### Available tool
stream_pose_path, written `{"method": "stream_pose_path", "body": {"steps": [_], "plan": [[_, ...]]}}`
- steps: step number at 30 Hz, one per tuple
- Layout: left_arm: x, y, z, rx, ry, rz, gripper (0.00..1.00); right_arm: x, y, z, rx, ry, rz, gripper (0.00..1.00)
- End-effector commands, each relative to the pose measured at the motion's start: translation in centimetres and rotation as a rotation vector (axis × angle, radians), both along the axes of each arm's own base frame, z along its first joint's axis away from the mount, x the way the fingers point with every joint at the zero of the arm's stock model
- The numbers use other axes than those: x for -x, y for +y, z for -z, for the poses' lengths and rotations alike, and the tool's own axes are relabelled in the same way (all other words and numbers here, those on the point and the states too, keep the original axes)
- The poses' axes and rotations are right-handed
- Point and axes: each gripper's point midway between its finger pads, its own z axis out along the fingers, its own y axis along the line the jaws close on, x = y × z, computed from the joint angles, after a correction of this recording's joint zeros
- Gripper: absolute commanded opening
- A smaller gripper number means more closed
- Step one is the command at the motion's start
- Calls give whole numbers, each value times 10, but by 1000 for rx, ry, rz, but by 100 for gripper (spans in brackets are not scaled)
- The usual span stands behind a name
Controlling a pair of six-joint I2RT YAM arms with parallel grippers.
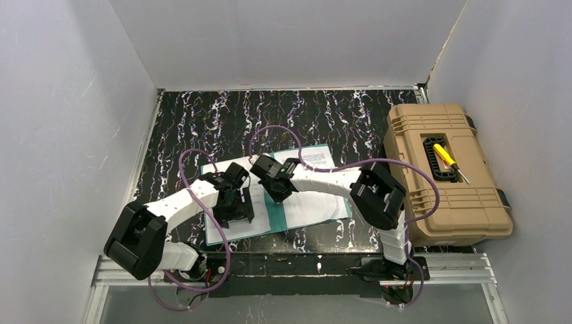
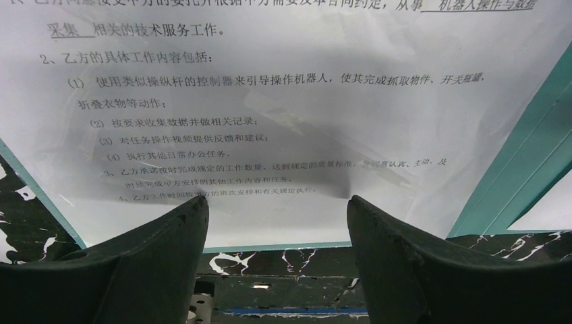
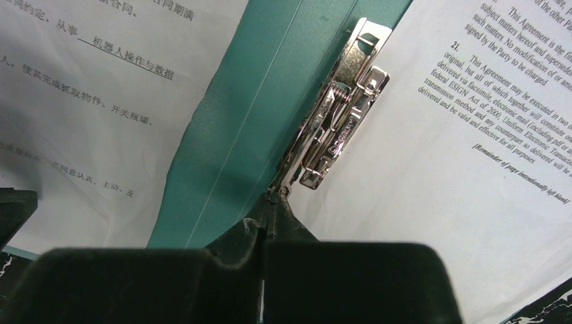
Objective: Put the files into the folder
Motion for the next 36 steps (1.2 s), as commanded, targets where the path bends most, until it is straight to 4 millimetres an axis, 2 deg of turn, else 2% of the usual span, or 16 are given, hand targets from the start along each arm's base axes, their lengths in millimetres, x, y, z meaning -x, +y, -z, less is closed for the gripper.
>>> {"method": "stream_pose_path", "body": {"steps": [1,8,15,19,25,33,36], "plan": [[14,11,26,-29,57,-2,73,24,-43,51,189,94,-11,1],[13,10,26,-26,59,0,72,33,-33,61,127,141,-14,1],[10,7,22,-10,45,3,72,30,-10,42,15,133,-9,1],[11,7,20,-6,42,4,71,23,3,22,-40,100,-4,1],[9,6,17,1,34,8,71,8,23,-25,-139,32,4,2],[9,5,13,13,16,10,71,-16,38,-84,-231,-92,21,19],[8,4,10,20,9,13,71,-23,41,-98,-254,-116,29,32]]}}
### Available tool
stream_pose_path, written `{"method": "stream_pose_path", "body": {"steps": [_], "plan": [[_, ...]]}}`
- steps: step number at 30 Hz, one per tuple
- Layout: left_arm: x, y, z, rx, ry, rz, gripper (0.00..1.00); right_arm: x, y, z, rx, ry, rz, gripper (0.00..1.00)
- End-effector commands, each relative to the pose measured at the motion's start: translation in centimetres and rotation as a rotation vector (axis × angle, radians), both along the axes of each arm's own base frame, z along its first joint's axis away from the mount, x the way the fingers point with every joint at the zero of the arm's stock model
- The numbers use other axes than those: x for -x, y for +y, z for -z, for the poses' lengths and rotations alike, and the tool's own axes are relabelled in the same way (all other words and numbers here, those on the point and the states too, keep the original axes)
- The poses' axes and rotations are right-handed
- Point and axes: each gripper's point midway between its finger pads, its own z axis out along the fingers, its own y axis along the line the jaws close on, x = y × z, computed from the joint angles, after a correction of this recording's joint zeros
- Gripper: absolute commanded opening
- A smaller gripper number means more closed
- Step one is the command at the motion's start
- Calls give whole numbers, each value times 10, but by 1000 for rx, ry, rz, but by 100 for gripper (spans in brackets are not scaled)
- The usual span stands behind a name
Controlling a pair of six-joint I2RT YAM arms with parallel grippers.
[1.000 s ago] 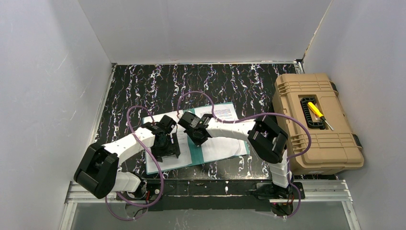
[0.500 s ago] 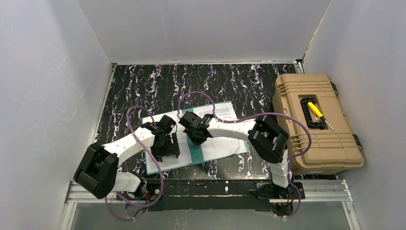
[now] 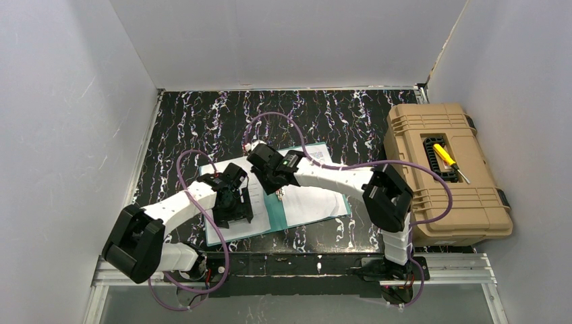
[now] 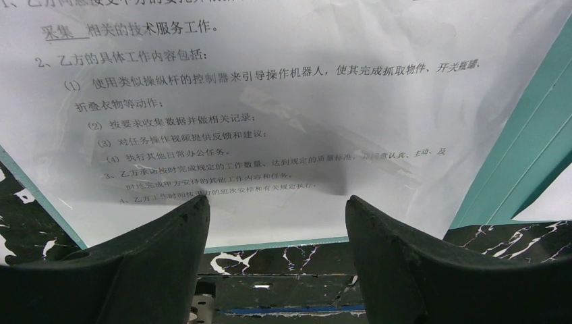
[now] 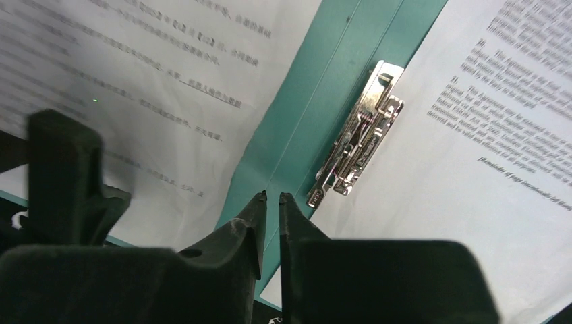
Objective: Put the files into the folder
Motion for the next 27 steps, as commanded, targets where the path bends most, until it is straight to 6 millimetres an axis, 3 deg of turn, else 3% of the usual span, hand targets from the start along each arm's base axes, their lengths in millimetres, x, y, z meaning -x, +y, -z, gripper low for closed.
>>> {"method": "stream_pose_path", "body": {"steps": [1,5,11,19,27], "plan": [[7,4,11,-4,15,10,71,-18,8,-54,-88,-93,31,35],[6,2,6,13,-3,13,72,-26,3,-53,-82,-105,50,42],[1,-1,-11,45,-56,8,72,-31,-4,-32,-50,-86,76,46],[-3,0,-49,94,-160,-12,77,-36,-13,2,16,-62,113,47],[-5,3,-88,130,-261,-24,80,-39,-15,22,41,-44,129,45]]}}
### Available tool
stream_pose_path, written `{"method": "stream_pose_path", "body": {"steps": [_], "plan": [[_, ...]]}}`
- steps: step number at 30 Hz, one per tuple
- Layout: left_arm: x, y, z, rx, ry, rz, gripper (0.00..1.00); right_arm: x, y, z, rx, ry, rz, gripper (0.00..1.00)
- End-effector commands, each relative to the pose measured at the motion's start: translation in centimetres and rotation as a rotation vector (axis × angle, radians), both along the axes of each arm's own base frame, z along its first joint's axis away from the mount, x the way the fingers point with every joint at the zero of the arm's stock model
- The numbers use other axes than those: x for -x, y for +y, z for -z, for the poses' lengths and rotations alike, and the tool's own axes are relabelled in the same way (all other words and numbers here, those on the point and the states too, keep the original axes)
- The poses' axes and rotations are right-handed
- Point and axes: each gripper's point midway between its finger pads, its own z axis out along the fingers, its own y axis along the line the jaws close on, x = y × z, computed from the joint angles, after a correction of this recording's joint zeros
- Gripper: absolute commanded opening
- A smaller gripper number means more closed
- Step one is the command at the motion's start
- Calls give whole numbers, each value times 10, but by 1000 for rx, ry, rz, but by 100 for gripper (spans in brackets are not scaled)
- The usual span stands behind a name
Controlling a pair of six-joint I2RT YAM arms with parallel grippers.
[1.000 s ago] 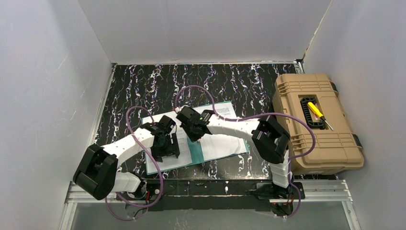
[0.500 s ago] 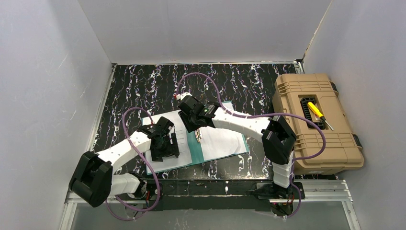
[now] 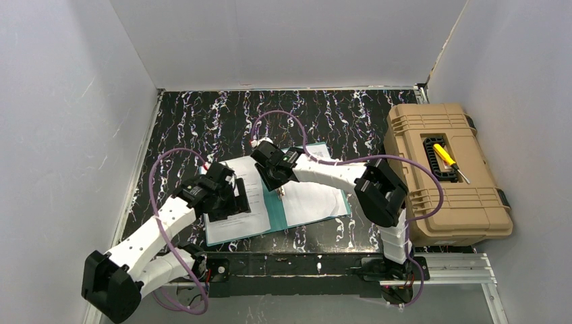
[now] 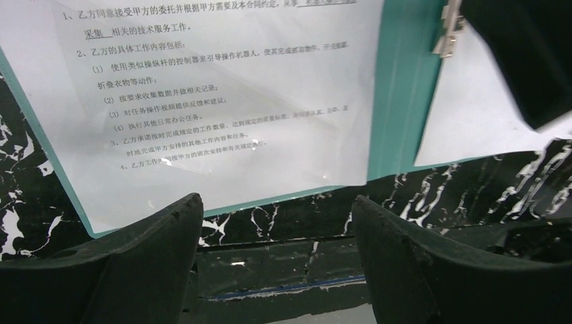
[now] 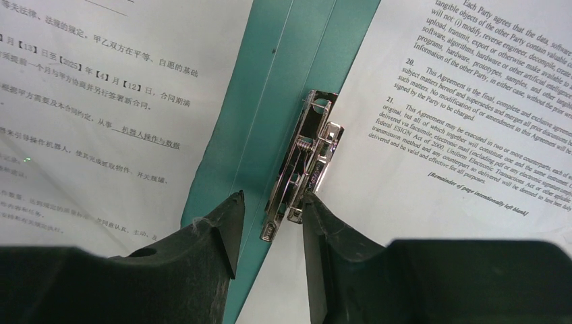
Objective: Put the files into the folder
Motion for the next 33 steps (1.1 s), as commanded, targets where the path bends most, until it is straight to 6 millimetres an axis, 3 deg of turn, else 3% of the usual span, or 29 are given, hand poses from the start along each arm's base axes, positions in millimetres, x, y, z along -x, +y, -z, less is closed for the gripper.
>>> {"method": "stream_pose_path", "body": {"steps": [1,9,14,25,32,33], "plan": [[3,8,-24,-4,-39,-18,80,-8,-2,10,3,-10,39,45],[4,13,-61,36,-139,-23,82,-11,-2,25,28,0,58,39],[6,15,-74,51,-174,-17,84,-13,-1,33,36,7,67,36],[9,17,-72,41,-170,-12,84,-15,-1,44,54,17,78,27],[10,23,-70,18,-172,-30,84,-14,-9,54,96,18,85,1],[10,24,-69,14,-173,-35,85,-15,-8,52,92,16,84,1]]}}
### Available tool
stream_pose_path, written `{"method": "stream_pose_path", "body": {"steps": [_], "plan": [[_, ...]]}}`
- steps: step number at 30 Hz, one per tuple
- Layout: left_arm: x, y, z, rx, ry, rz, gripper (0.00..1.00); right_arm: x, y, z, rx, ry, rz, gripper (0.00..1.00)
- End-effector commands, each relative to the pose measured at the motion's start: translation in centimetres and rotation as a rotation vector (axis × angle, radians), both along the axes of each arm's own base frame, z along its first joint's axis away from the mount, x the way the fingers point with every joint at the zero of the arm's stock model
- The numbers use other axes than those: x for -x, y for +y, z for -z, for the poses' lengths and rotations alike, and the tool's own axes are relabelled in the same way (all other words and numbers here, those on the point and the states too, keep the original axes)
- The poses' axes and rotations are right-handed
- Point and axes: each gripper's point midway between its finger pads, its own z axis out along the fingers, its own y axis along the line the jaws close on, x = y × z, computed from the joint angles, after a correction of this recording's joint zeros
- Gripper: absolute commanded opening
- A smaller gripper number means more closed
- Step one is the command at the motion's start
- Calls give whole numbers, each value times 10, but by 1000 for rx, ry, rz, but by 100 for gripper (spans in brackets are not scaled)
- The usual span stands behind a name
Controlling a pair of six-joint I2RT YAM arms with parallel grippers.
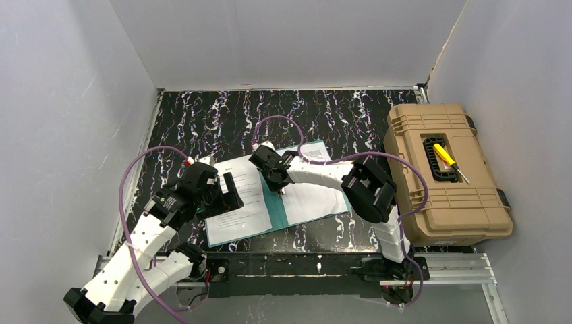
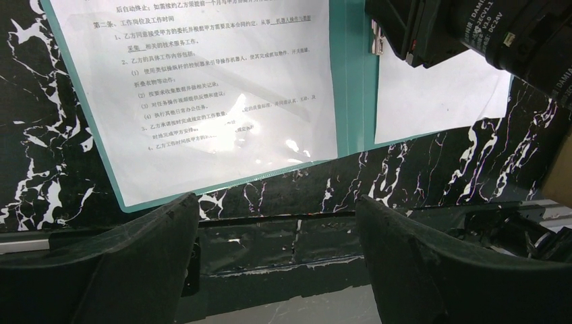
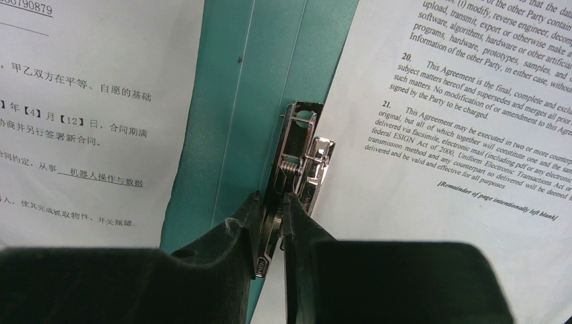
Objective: Put the files into the folder
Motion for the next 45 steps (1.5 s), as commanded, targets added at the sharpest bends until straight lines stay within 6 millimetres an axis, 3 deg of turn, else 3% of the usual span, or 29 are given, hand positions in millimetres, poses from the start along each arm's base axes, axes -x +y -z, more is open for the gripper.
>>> {"method": "stream_pose_path", "body": {"steps": [1,14,25,37,45], "plan": [[1,11,-2,-39,-12,-28,85,-5,-4,13,31,3,19,1],[-4,27,16,-87,-7,-156,91,-17,5,-39,-111,-35,21,1],[-12,36,21,-78,-7,-239,95,-29,-2,-83,-215,-77,25,1],[-21,51,28,-30,11,-350,98,-48,-21,-123,-315,-93,28,1],[-29,46,37,85,32,-388,98,-59,-37,-156,-421,-85,31,1]]}}
